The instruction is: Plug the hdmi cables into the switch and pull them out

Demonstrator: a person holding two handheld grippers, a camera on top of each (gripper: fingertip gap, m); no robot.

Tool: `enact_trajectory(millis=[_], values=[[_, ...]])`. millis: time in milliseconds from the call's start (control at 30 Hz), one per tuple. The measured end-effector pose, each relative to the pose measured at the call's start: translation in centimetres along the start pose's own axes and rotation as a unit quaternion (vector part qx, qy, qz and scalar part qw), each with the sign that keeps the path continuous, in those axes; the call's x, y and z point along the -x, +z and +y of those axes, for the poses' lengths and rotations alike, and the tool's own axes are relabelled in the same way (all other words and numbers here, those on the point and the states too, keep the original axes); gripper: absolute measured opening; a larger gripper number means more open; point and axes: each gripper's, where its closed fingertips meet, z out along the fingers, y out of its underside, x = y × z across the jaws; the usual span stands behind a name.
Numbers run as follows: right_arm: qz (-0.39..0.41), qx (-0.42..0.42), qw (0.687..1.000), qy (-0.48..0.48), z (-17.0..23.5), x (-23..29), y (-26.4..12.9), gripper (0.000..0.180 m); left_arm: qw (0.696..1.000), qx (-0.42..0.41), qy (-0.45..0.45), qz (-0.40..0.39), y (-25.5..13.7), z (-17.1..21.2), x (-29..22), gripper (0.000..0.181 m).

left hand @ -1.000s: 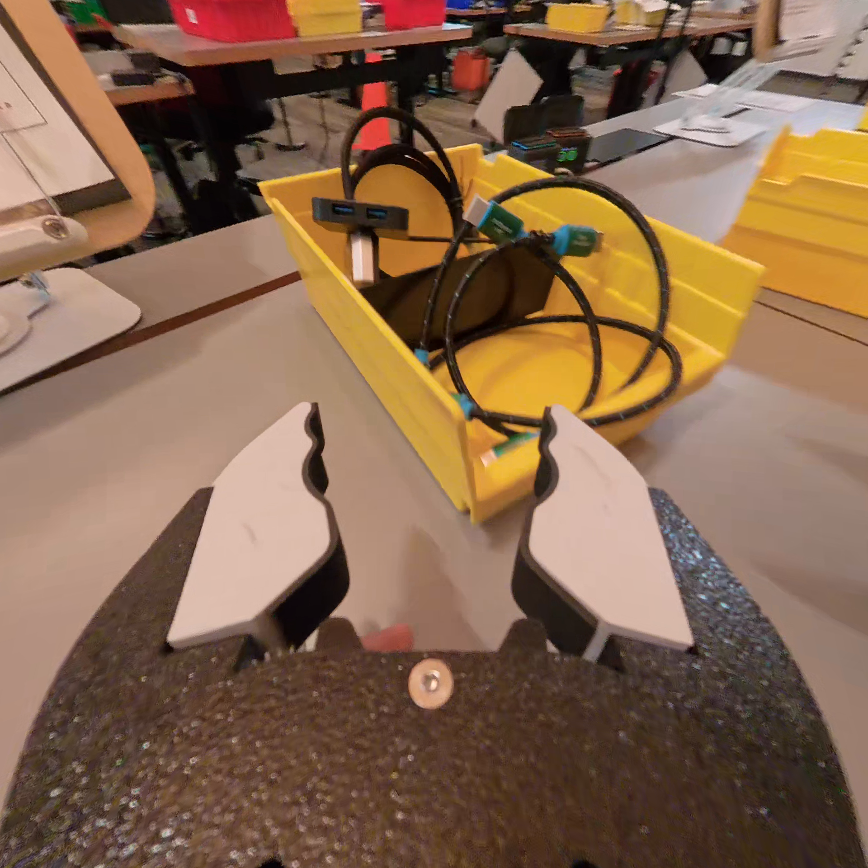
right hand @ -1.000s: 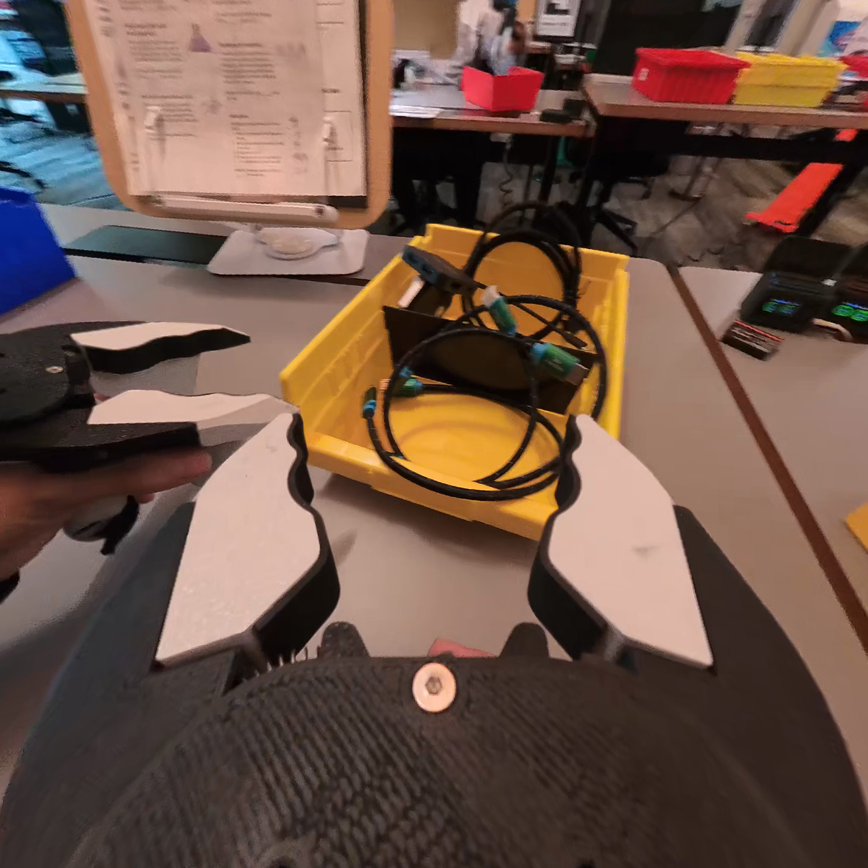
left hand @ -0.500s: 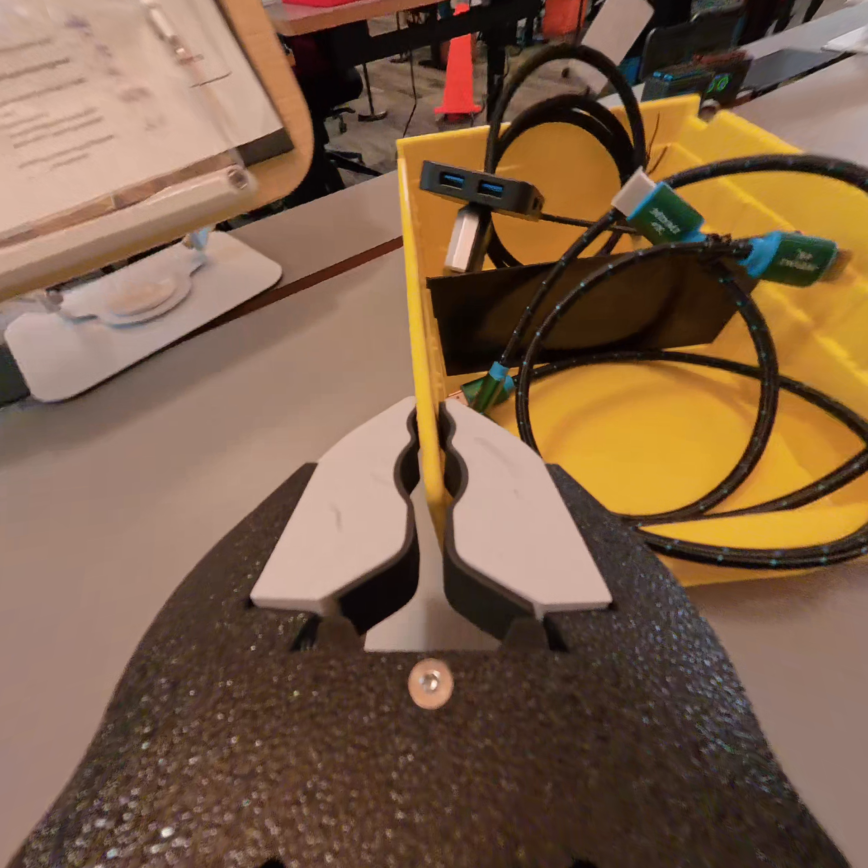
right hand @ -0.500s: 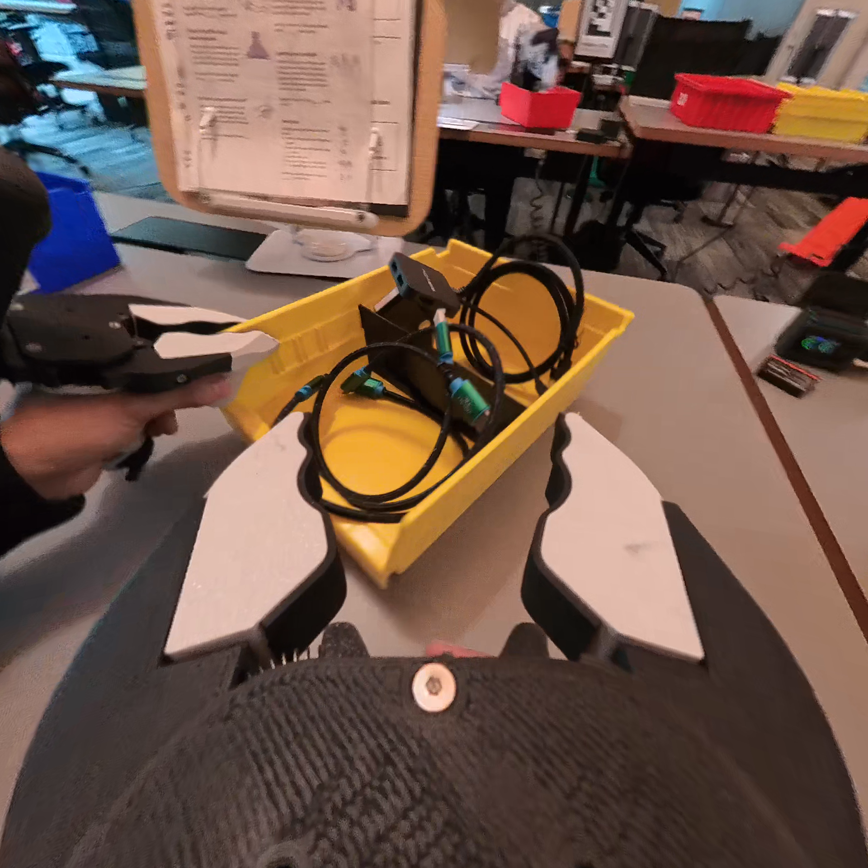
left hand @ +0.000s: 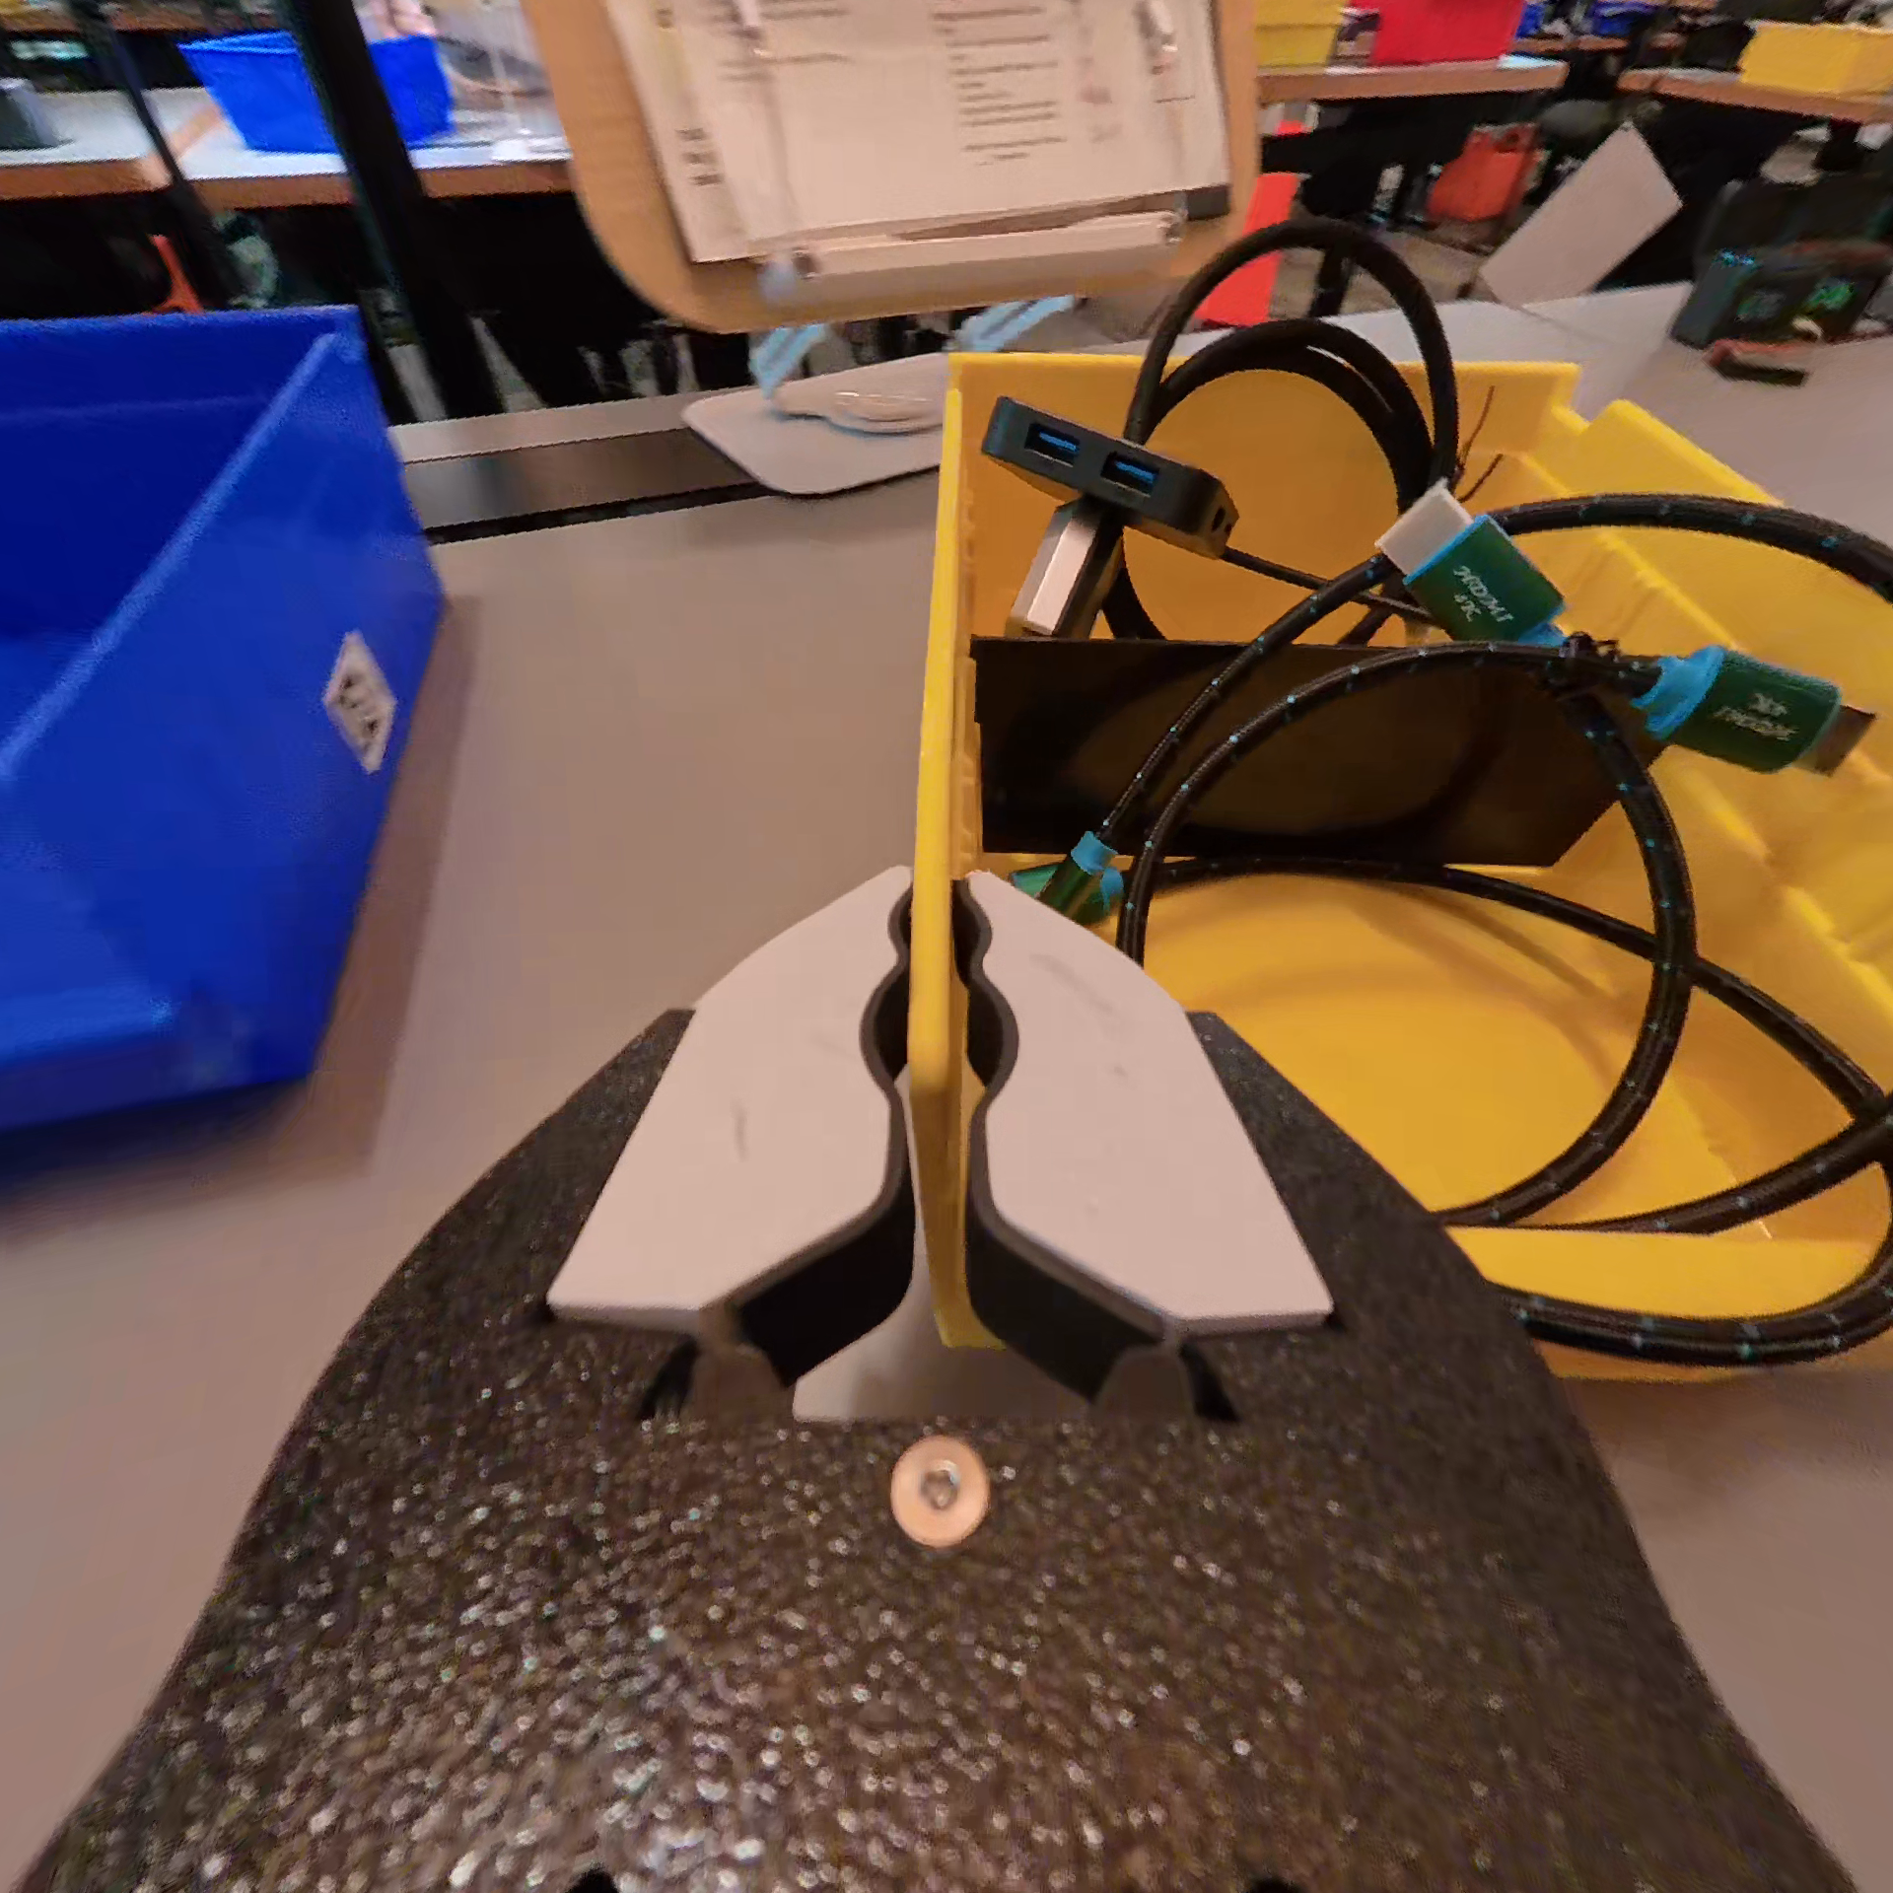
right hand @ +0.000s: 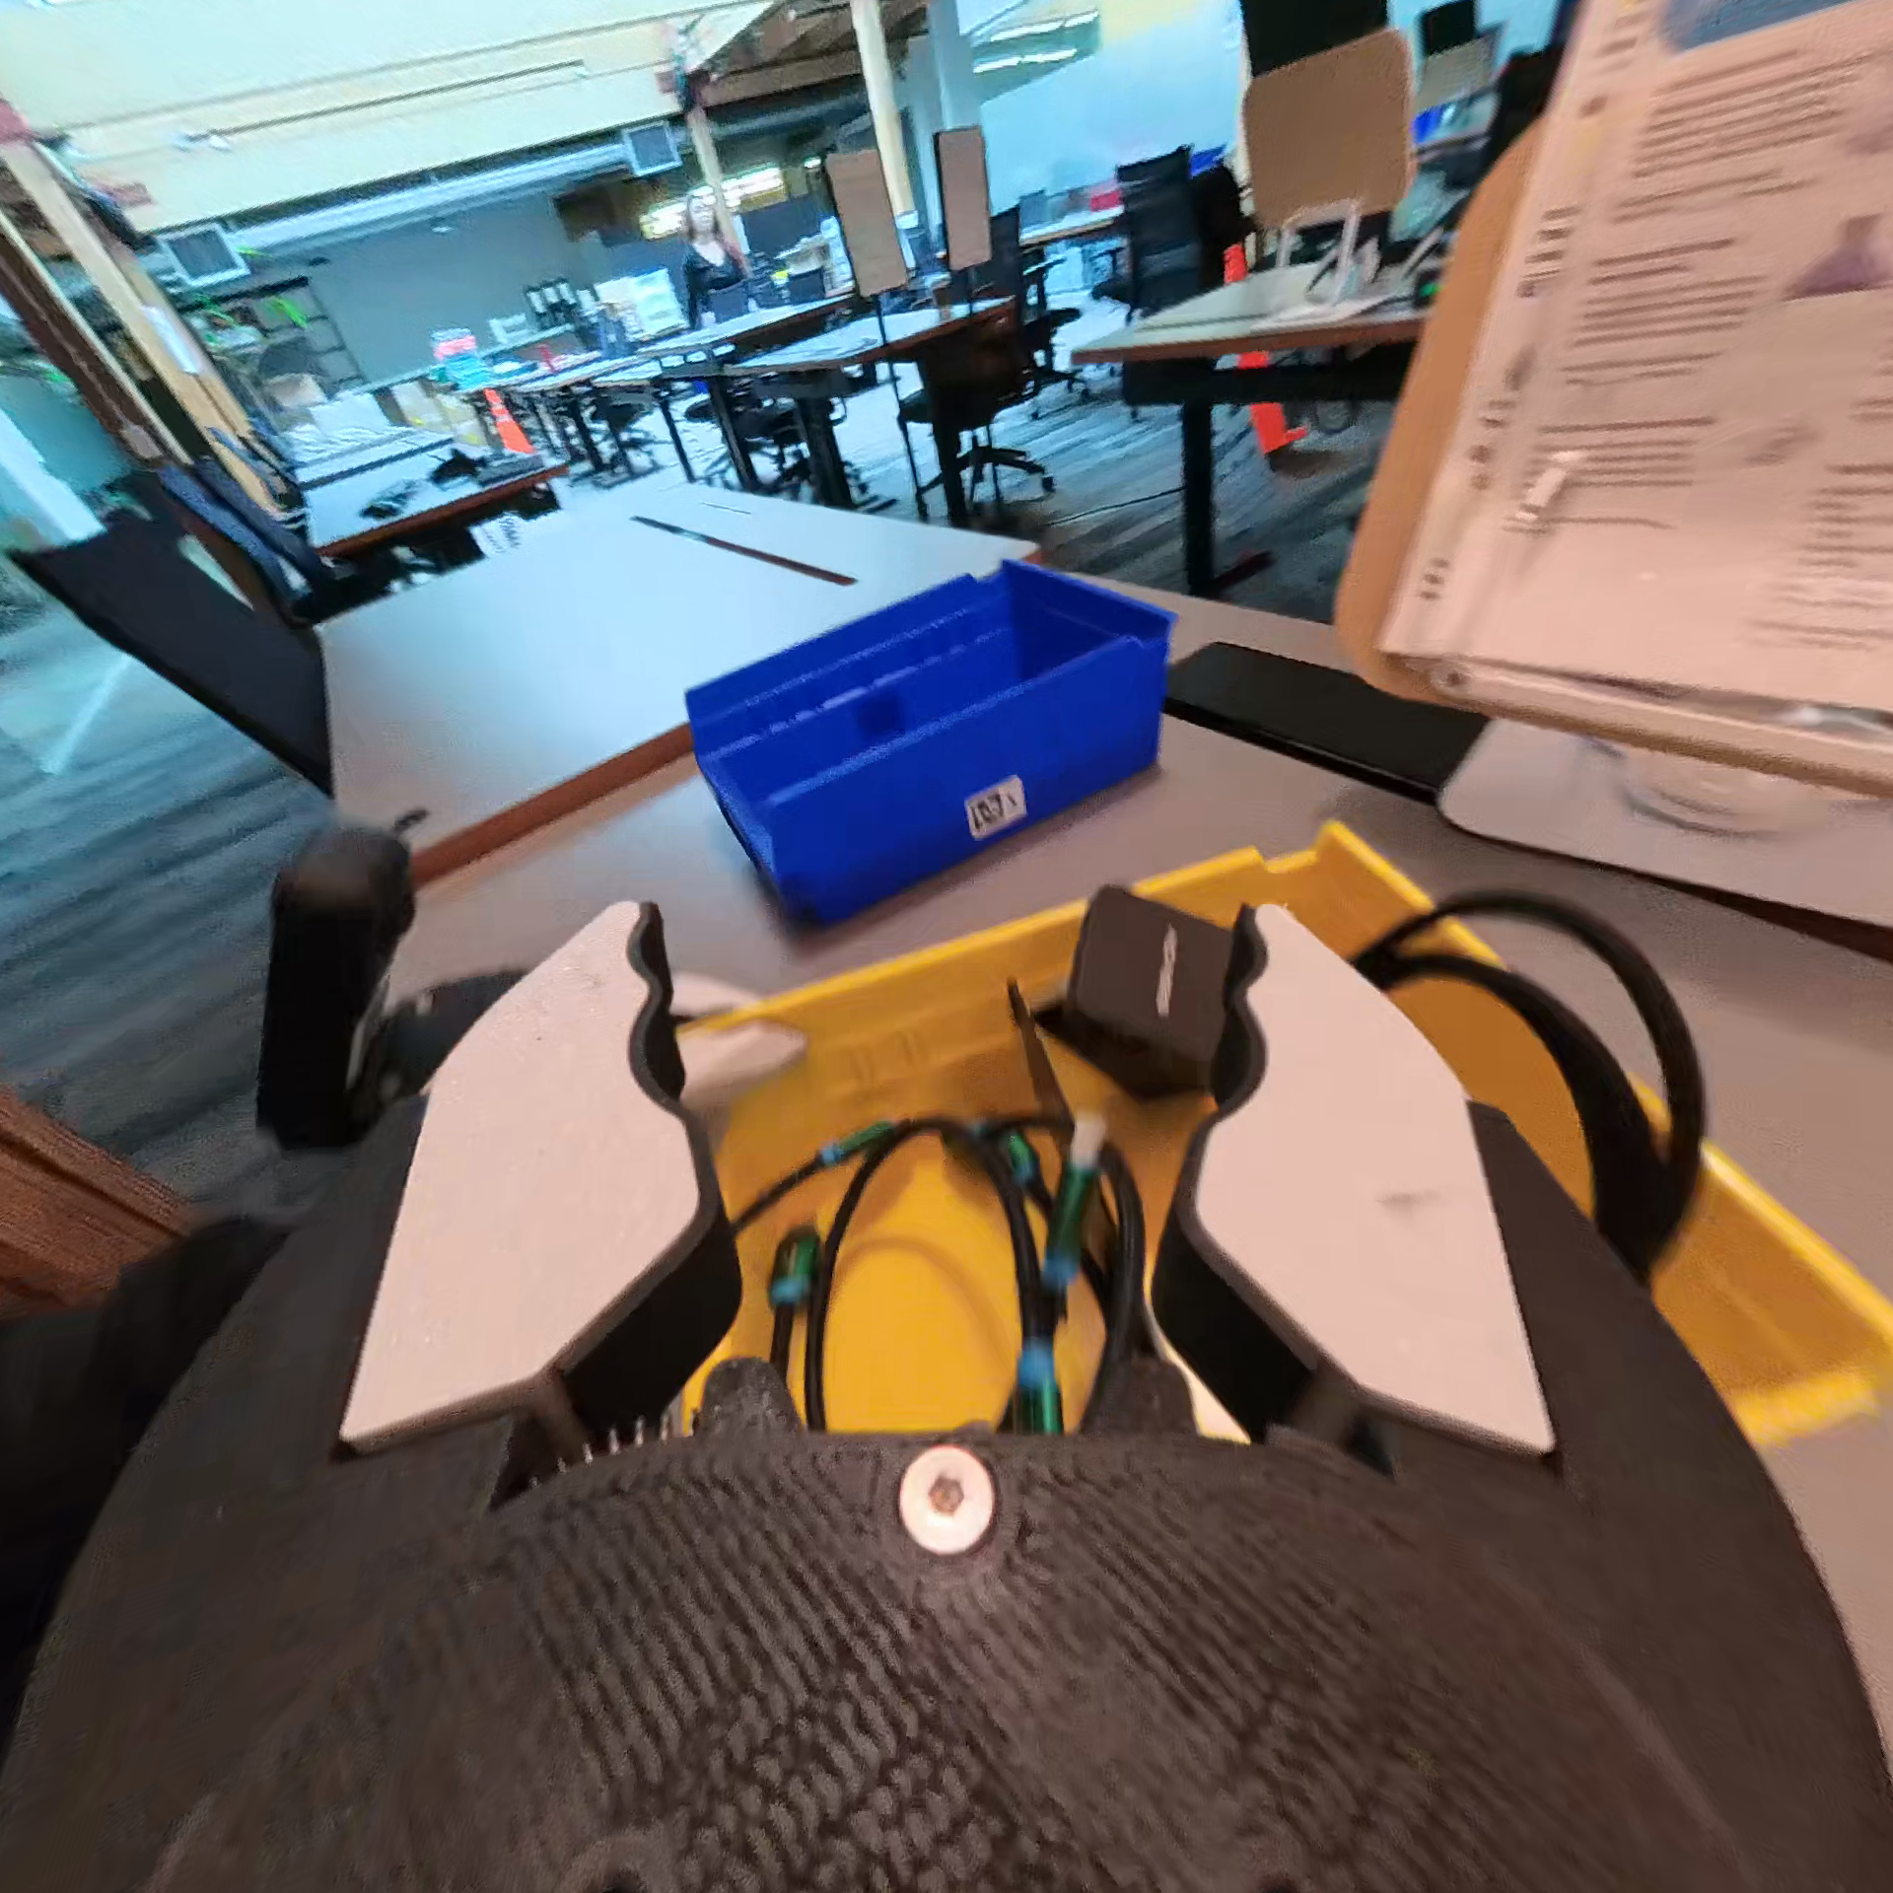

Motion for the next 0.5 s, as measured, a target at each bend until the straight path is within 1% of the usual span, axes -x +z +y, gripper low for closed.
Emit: enact_trajectory(millis=[67,133,200,267,333,400,433,500], values=[[-0.024,0.028,0.999,0.031,-1.8,0.6,6.0,0.103,1.000,-0.005,-0.009,-0.016,-0.7,0.1,1.5,0.005],[-0.061,0.067,0.990,0.106,-3.1,1.6,12.4,0.102,1.000,-0.003,-0.004,-0.025,-0.8,0.2,2.8,0.006],[-0.085,0.106,0.978,0.158,-3.4,2.3,18.7,0.093,0.999,-0.010,-0.017,-0.029,-1.0,0.2,3.8,0.005],[-0.044,0.156,0.964,0.209,-1.8,1.5,24.5,0.084,0.999,-0.015,-0.025,-0.032,-1.3,0.2,4.5,0.005],[0.008,0.209,0.956,0.206,0.8,0.2,29.0,0.079,0.999,-0.019,-0.034,-0.034,-1.5,0.3,5.1,0.004],[0.095,0.239,0.944,0.208,3.3,-2.2,31.9,0.081,0.998,-0.025,-0.042,-0.030,-1.7,0.3,5.5,0.004],[0.115,0.253,0.938,0.206,4.4,-2.7,33.1,0.080,0.998,-0.029,-0.045,-0.028,-1.8,0.3,5.6,0.004],[0.141,0.273,0.930,0.202,6.3,-3.5,34.8,0.070,0.998,-0.033,-0.050,-0.024,-1.9,0.3,5.8,0.003]])
